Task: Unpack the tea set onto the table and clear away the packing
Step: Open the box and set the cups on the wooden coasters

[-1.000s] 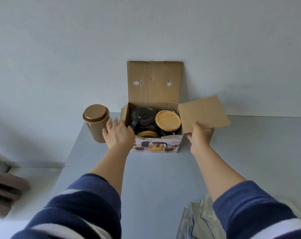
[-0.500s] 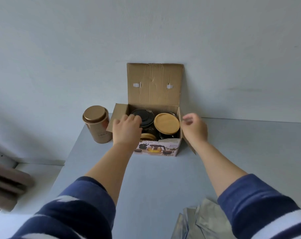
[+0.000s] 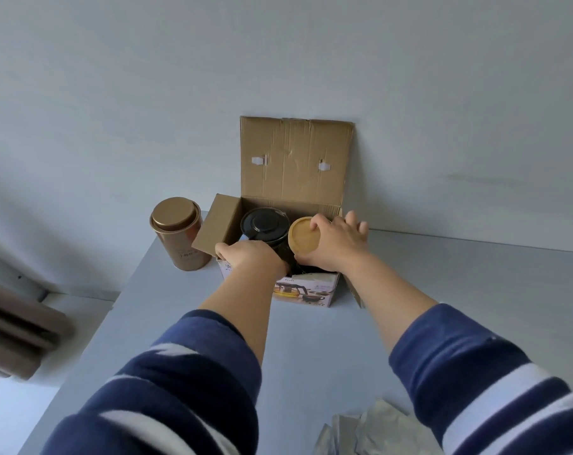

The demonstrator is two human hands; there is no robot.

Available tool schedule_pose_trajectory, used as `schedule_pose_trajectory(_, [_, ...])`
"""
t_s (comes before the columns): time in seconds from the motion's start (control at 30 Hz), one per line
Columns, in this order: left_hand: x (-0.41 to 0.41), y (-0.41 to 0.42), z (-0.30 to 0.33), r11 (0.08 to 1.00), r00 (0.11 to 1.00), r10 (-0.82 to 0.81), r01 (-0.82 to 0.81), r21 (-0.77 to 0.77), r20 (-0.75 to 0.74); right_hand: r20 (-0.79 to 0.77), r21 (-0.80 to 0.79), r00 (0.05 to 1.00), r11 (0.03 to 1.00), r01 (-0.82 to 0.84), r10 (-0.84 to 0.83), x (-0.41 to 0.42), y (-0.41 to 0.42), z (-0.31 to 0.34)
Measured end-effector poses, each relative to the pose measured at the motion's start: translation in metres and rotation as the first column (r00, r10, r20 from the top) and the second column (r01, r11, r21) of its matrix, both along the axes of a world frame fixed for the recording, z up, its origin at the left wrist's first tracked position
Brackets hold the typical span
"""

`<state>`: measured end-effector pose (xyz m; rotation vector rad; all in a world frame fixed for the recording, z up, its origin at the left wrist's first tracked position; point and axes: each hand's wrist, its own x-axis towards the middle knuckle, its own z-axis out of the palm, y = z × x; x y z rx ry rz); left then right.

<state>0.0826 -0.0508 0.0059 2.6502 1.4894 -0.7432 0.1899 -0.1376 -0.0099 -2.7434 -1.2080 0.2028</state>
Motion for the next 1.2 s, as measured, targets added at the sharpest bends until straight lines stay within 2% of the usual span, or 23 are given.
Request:
schedule_pose_trajectory(0.23, [-0.001, -0.003, -0.004, 0.997, 0.997, 0.072, -0.072, 0.003, 0.037, -0.030, 0.003, 1.000, 1.000, -0.002, 0.002, 0.001, 0.000, 0.000])
schedule_pose_trajectory(0.6, [-0.010, -0.005, -0.011, 0.991, 0.974, 0.122, -0.129, 0.024, 0.191, -0.020, 0.065, 1.000, 0.998, 0.000, 0.001, -0.005, -0.006, 0.001])
schedule_pose_trajectory(0.93, [-0.015, -0.012, 0.014, 0.984, 0.957, 0.162, -0.174, 0.028, 0.242, -0.029, -0.001, 1.000, 1.000, -0.010, 0.010, -0.010, -0.009, 0.014])
schedule_pose_trajectory(1.07, [-0.022, -0.014, 0.023, 0.977, 0.923, 0.179, -0.206, 0.046, 0.339, -0.066, 0.015, 0.998, 1.000, 0.009, -0.008, -0.011, -0.012, 0.025])
schedule_pose_trajectory(1.2, [-0.039, -0.022, 0.025, 0.973, 0.838, 0.192, -0.229, 0.008, 0.511, -0.195, 0.085, 0.980, 0.994, 0.067, -0.049, -0.015, -0.017, 0.032])
